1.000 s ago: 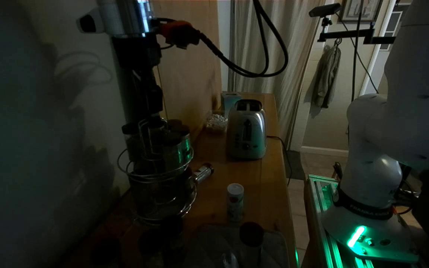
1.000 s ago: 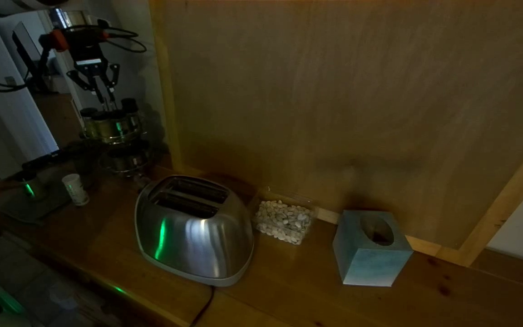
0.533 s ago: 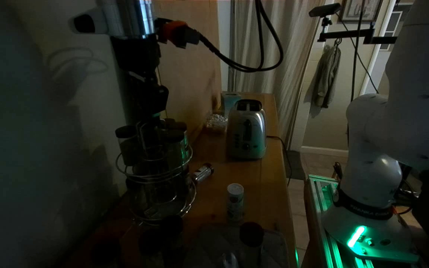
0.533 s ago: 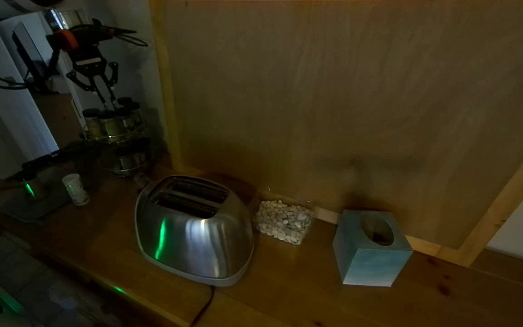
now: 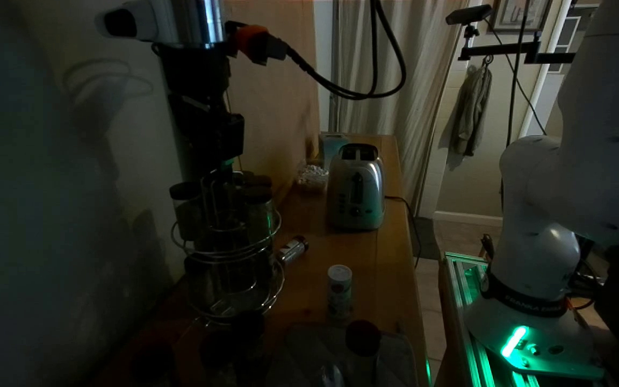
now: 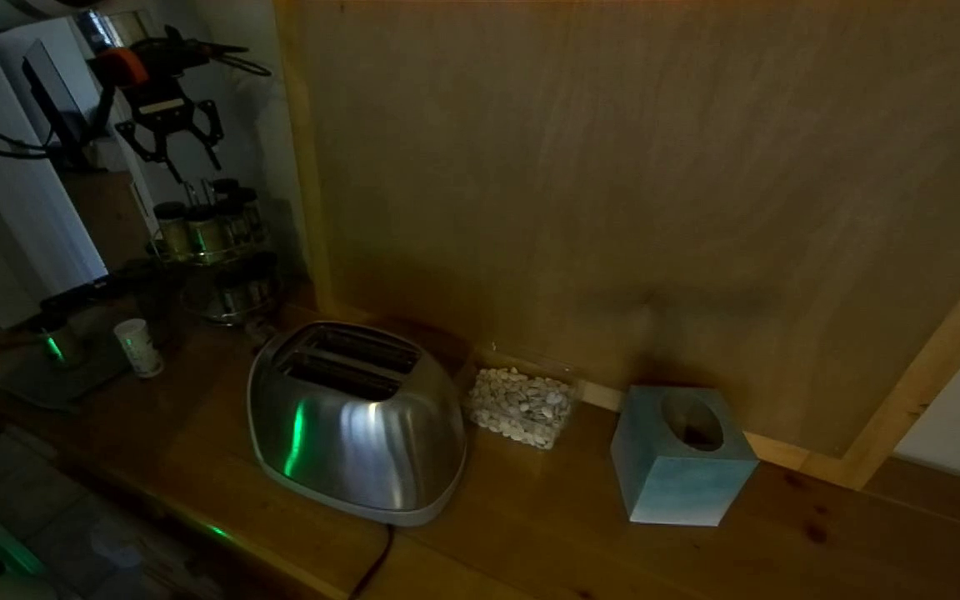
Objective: Twist around the spice rack then put the bottle on the rack
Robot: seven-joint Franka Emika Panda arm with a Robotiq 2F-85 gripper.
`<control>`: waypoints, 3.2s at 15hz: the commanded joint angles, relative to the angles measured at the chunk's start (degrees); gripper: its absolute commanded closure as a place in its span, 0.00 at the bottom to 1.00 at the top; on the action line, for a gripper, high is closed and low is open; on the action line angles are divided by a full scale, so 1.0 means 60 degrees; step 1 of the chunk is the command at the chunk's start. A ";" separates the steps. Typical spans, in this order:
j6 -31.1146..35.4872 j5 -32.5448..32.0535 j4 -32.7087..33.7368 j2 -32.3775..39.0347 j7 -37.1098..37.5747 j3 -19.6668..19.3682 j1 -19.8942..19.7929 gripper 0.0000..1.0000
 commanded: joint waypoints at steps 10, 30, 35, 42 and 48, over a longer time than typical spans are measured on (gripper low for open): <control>-0.2903 0.0589 0.1116 -0.0160 0.3106 -0.0115 -0.0021 0.00; -0.2312 0.2330 0.1753 0.0629 0.9801 -0.0309 -0.0323 0.00; -0.1100 0.2254 0.1447 0.0706 1.2308 -0.0253 -0.0284 0.00; -0.1587 0.2019 0.1349 0.0665 1.4603 -0.0328 -0.0311 0.00; -0.1905 0.2121 0.1168 0.0585 1.5850 -0.0360 -0.0330 0.00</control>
